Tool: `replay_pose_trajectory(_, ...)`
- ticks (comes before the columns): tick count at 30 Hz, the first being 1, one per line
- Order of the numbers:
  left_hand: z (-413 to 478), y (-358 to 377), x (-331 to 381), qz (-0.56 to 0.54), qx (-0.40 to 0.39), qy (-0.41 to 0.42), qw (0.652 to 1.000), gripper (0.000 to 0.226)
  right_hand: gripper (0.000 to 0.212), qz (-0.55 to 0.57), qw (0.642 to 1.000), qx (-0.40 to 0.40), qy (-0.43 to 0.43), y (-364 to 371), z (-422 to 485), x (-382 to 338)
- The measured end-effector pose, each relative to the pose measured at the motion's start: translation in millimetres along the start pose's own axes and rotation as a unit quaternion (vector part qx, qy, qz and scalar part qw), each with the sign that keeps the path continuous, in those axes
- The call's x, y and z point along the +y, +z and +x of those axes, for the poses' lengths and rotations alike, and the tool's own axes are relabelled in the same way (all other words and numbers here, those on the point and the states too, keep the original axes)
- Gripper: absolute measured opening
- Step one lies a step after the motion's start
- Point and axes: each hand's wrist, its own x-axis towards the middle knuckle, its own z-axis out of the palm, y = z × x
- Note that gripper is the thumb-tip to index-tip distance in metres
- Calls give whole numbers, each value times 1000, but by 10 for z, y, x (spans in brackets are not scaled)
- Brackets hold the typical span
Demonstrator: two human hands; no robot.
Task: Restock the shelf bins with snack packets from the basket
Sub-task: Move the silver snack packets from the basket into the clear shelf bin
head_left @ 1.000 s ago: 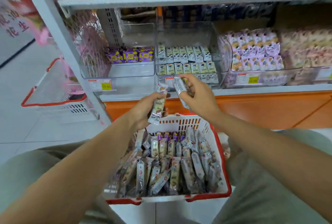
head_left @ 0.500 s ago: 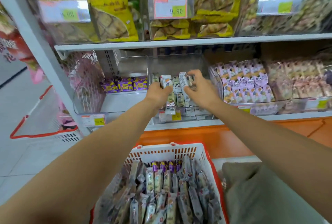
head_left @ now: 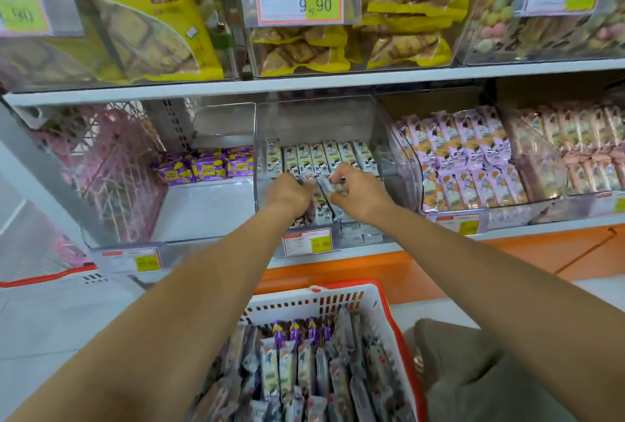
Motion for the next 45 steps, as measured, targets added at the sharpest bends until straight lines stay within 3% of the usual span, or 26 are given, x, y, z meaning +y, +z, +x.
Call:
replay_pose_trajectory(3, -32, -45, -3, 29, -1, 22, 999, 37, 29, -9, 1000, -11, 6, 24, -7, -64)
replay_pose_trajectory(5, -90, -99, -15, 63, 18, 48, 997, 28, 43, -2, 999, -27, 22, 42, -1, -117)
replay_pose_trajectory(8, -208, -208, -51, 46, 107, 166, 979, 34, 78, -10, 996, -64, 61, 85, 23, -197)
replay_pose_trajectory(11, -311, -346, -123, 42, 195, 275, 941, 38, 105, -28, 992, -79, 92, 133, -2, -313)
replay_pose_trajectory(13, -286, -425, -195, 86, 240, 283, 924, 34, 101, -50, 992, -74, 95, 173, -21, -364)
replay_pose_trajectory(15, -217, -499, -278, 107, 238, 234, 937, 33, 92, -44, 993, -59, 92, 215, -20, -378)
replay_pose_trajectory(20, -80, -615, -420, 26, 77, 131, 988, 51, 70, 12, 998, 32, 58, 203, 92, -380)
replay_pose_trajectory(23, 9, -610, -428, 3, 51, 125, 991, 53, 67, 26, 996, 67, 44, 143, 307, -431)
replay_pose_trajectory(30, 206, -640, -433, 8, 77, 153, 985, 45, 48, -5, 995, 83, 48, 269, 837, -478)
replay_pose_trajectory(33, 184, -610, -417, 34, 91, 155, 983, 50, 44, -6, 996, 73, 50, 373, 939, -468)
replay_pose_trajectory(41, 163, -615, -428, 61, 89, 178, 978, 55, 57, -4, 1000, -8, 20, 433, 882, -458)
replay_pose_trajectory(45, 101, -632, -452, 126, 88, 205, 967, 58, 62, -6, 999, -36, 0, 372, 789, -441)
